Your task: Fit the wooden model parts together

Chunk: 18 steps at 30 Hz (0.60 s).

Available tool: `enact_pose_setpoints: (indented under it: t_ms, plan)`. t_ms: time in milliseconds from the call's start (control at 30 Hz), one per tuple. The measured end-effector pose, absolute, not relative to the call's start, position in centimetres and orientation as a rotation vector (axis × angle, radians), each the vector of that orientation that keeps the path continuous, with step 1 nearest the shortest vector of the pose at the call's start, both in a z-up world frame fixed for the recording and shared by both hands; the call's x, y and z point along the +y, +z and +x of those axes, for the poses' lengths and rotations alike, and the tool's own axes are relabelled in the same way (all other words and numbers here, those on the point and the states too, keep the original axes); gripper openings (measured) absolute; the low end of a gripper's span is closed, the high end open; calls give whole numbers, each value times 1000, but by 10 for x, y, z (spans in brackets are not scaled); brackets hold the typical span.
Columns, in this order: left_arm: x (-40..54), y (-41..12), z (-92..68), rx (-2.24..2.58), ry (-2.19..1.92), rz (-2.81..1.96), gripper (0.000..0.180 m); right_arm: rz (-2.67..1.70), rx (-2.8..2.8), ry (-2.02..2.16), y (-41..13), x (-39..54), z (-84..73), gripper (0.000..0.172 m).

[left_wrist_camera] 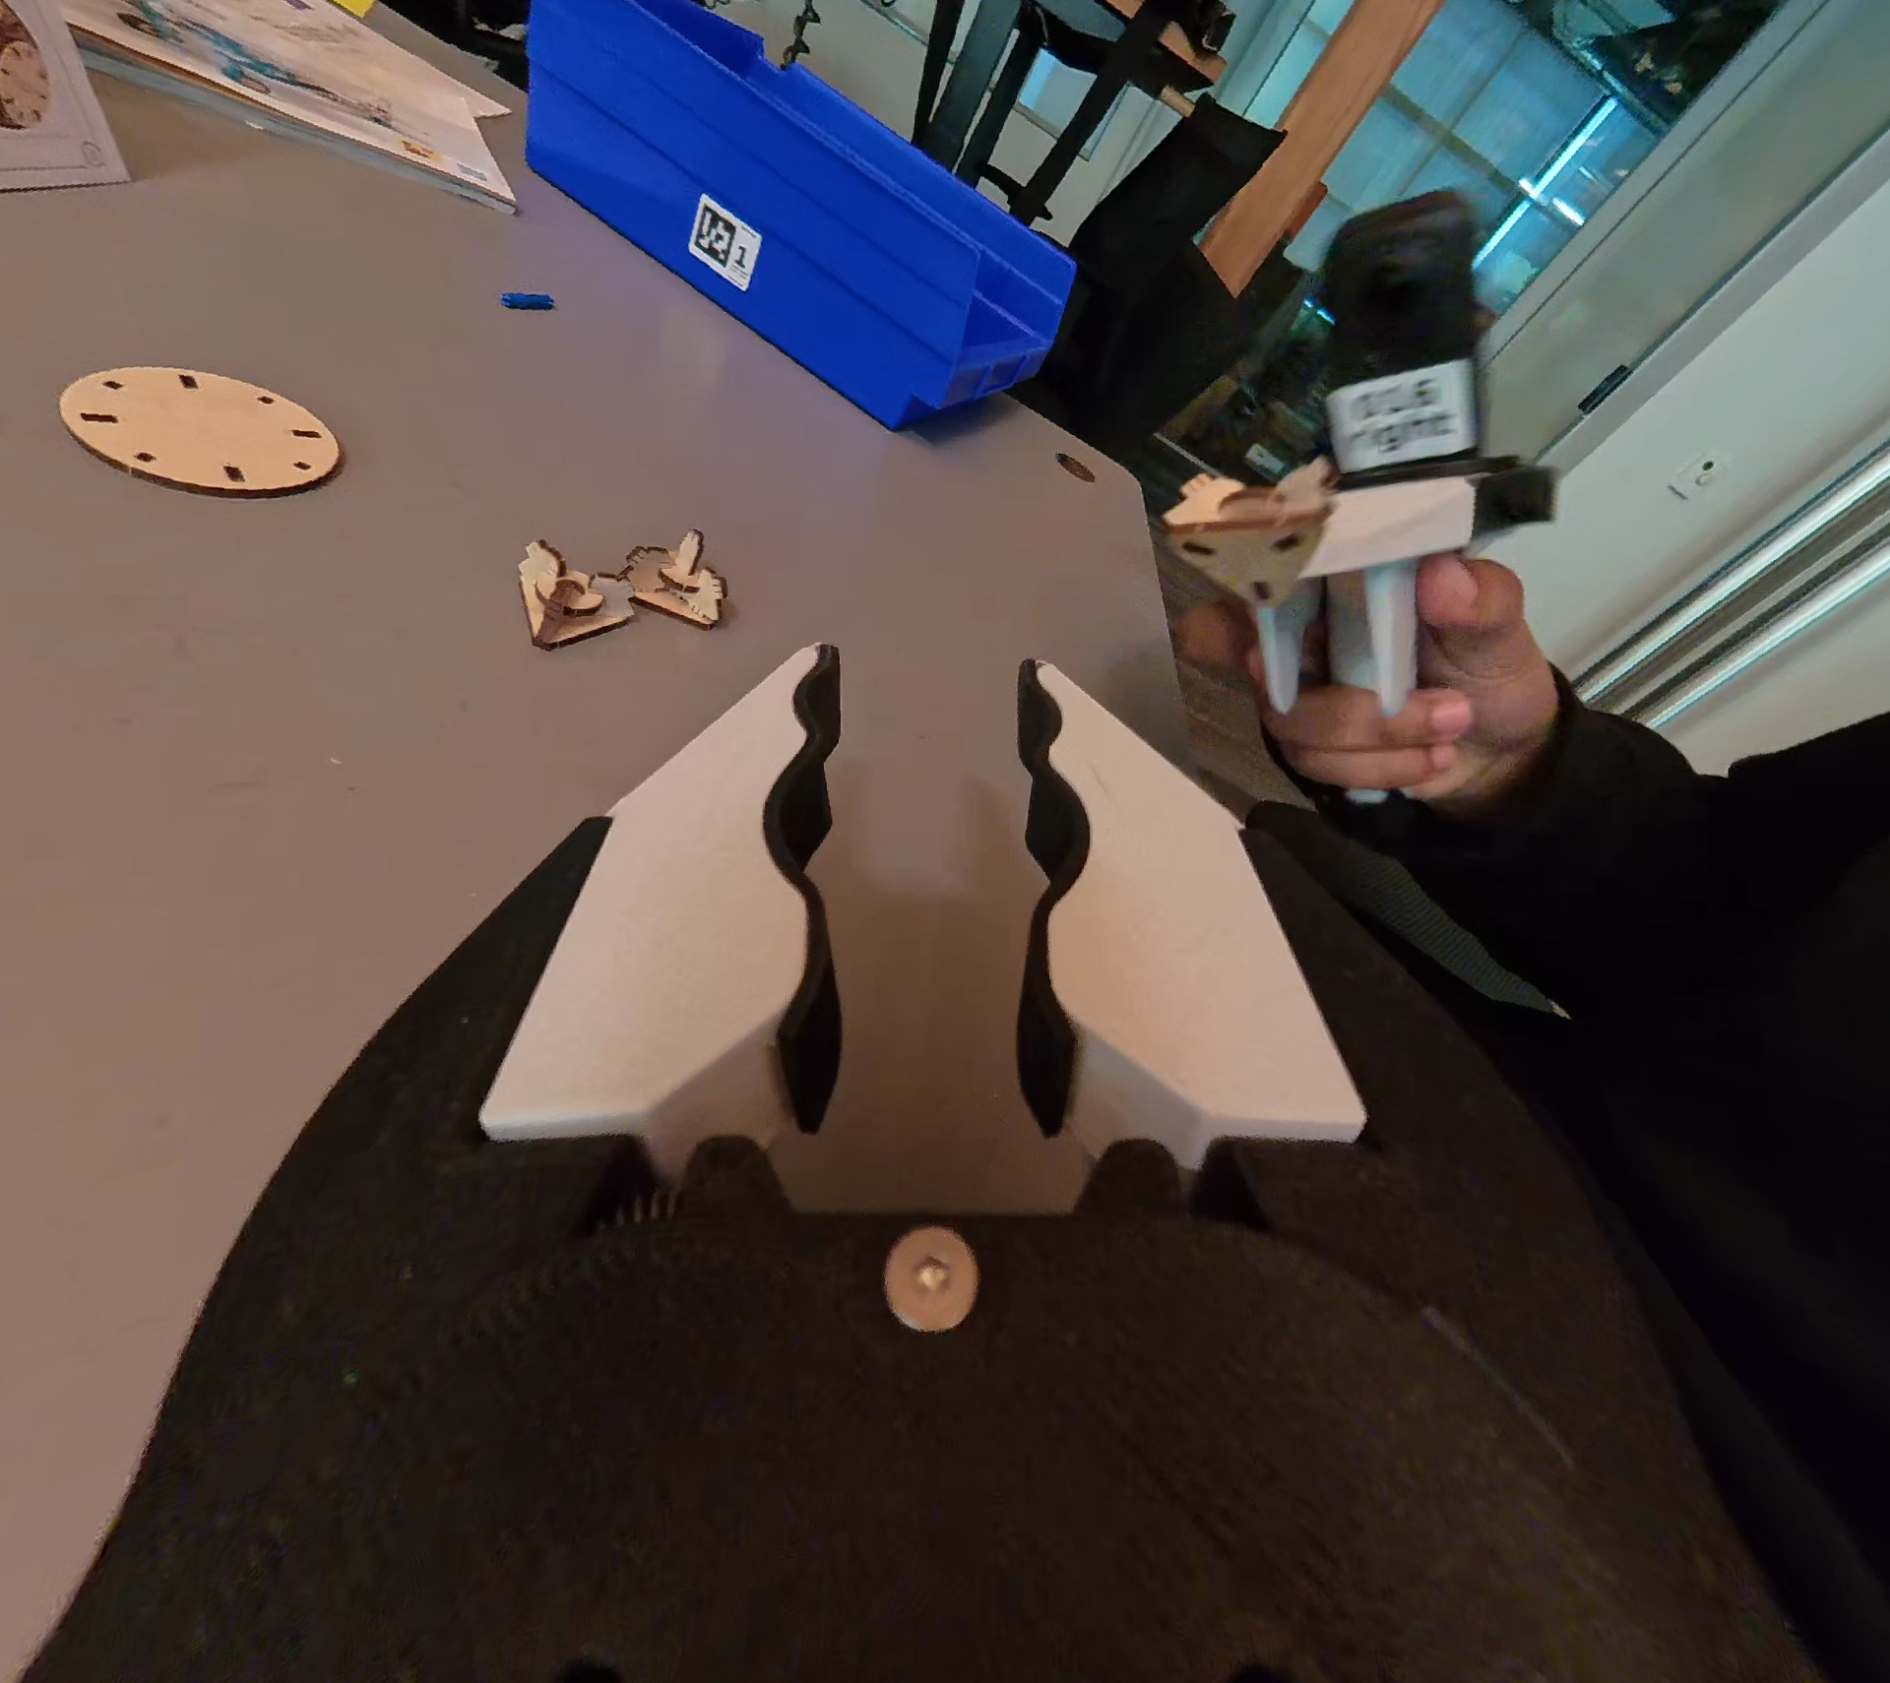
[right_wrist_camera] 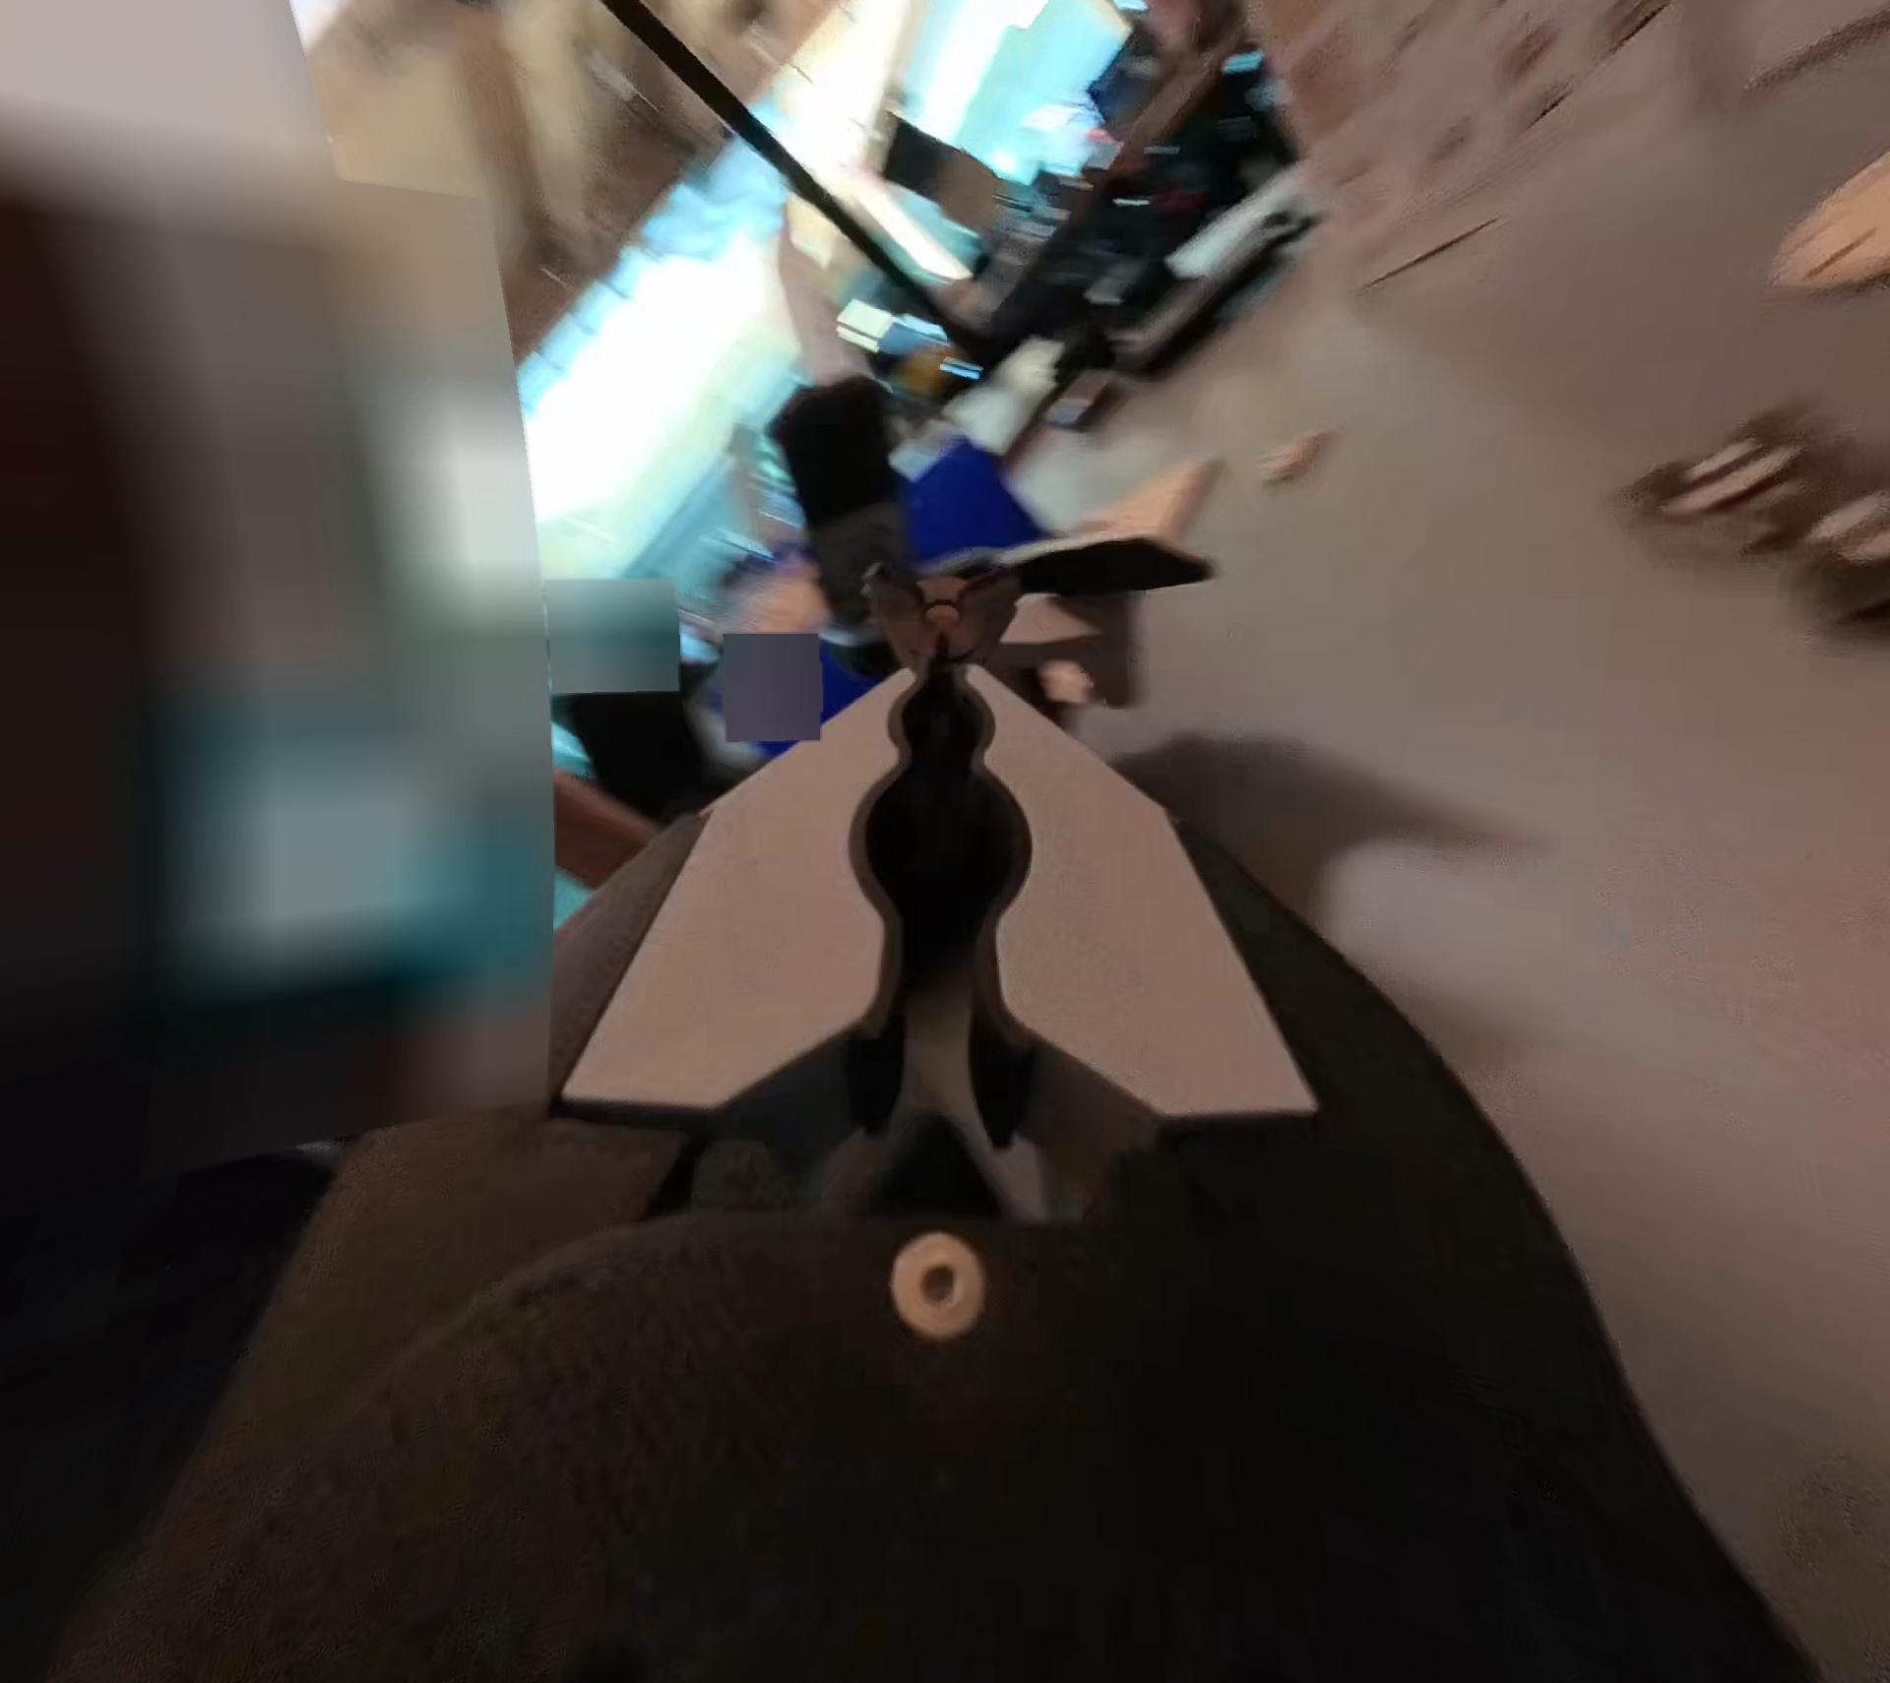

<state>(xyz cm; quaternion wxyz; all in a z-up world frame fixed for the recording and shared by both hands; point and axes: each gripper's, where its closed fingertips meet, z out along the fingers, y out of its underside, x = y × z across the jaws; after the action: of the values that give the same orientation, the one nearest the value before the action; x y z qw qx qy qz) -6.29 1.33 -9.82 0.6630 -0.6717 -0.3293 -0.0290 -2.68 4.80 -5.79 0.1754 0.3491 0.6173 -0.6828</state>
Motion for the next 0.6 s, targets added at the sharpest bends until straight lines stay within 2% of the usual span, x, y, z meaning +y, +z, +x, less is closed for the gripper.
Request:
enact_pose_setpoints:
  t_ms: [100, 233, 433, 600]
  plan:
    - [14, -97, -63, -743, -77, -1509, 34, 899, 2383, -1993, -62, 52, -32, 1]
    - [15, -98, -62, -739, -79, -1514, 34, 562, 2795, -2081, -47, 46, -21, 1]
    - [14, -98, -62, -740, -80, -1512, 34, -163, 3020, -2380, -25, 33, 11, 0]
    - [15, -98, -61, -736, -86, -1516, 34, -195, 2924, -2491, -16, 35, 17, 0]
